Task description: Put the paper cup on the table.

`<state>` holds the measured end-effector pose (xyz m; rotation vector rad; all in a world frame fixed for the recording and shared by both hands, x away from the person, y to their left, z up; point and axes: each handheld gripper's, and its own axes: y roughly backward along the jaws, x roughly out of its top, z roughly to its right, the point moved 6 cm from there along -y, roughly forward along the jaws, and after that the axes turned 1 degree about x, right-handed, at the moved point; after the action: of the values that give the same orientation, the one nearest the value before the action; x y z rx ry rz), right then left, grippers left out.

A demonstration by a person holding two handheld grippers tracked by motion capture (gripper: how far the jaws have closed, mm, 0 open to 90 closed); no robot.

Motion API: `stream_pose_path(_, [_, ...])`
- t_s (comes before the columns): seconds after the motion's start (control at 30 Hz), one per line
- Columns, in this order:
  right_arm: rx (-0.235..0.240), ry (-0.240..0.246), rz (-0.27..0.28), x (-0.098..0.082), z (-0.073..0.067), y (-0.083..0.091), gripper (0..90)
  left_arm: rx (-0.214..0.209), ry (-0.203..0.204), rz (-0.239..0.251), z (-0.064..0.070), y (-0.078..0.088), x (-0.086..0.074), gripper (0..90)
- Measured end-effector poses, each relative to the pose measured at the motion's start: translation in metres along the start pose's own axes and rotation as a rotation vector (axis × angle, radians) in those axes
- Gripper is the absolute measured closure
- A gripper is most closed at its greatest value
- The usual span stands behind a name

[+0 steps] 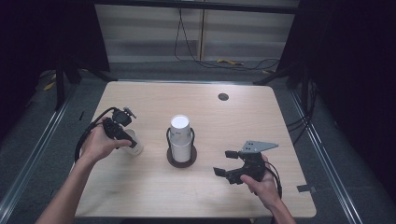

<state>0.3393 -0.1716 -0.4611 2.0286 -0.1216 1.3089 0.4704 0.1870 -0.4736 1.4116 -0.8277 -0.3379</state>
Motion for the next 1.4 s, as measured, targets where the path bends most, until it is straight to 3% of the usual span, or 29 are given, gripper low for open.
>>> stream_pose_path(0.23, [0.002, 0.003, -0.006, -0.001, 0.0, -0.001, 15.7, 0.003, 0.003, 0.007, 0.003, -0.003, 0.005, 20.9])
stream_pose_path(0.53, [0.005, 0.001, -0.006, -0.001, 0.0, -0.001, 15.7, -0.027, 0.005, 0.027, 0.007, -0.007, 0.007, 17.0])
stream_pose_path(0.7, [0.01, 0.003, -0.013, -0.002, -0.001, -0.003, 15.7, -0.029, 0.027, 0.057, 0.007, -0.005, 0.009, 17.3])
stream_pose_path(0.9, [0.011, 0.006, -0.014, -0.002, -0.001, -0.004, 15.6, -0.021, 0.007, 0.091, 0.007, 0.0, 0.01, 17.1])
stream_pose_path(1.0, [0.01, 0.001, -0.012, -0.002, -0.001, -0.003, 15.7, -0.029, 0.028, 0.134, 0.007, 0.004, 0.011, 17.2])
stream_pose_path(1.03, [0.008, 0.003, -0.012, -0.002, 0.0, -0.003, 15.7, -0.032, 0.009, 0.145, 0.005, 0.007, 0.011, 17.2])
stream_pose_path(1.1, [0.008, 0.002, -0.013, -0.002, 0.0, -0.003, 15.7, -0.05, 0.029, 0.178, 0.005, 0.009, 0.011, 17.2])
stream_pose_path(1.4, [0.005, -0.004, -0.014, -0.003, 0.002, -0.004, 15.7, -0.035, 0.078, 0.304, 0.0, 0.02, 0.008, 18.7])
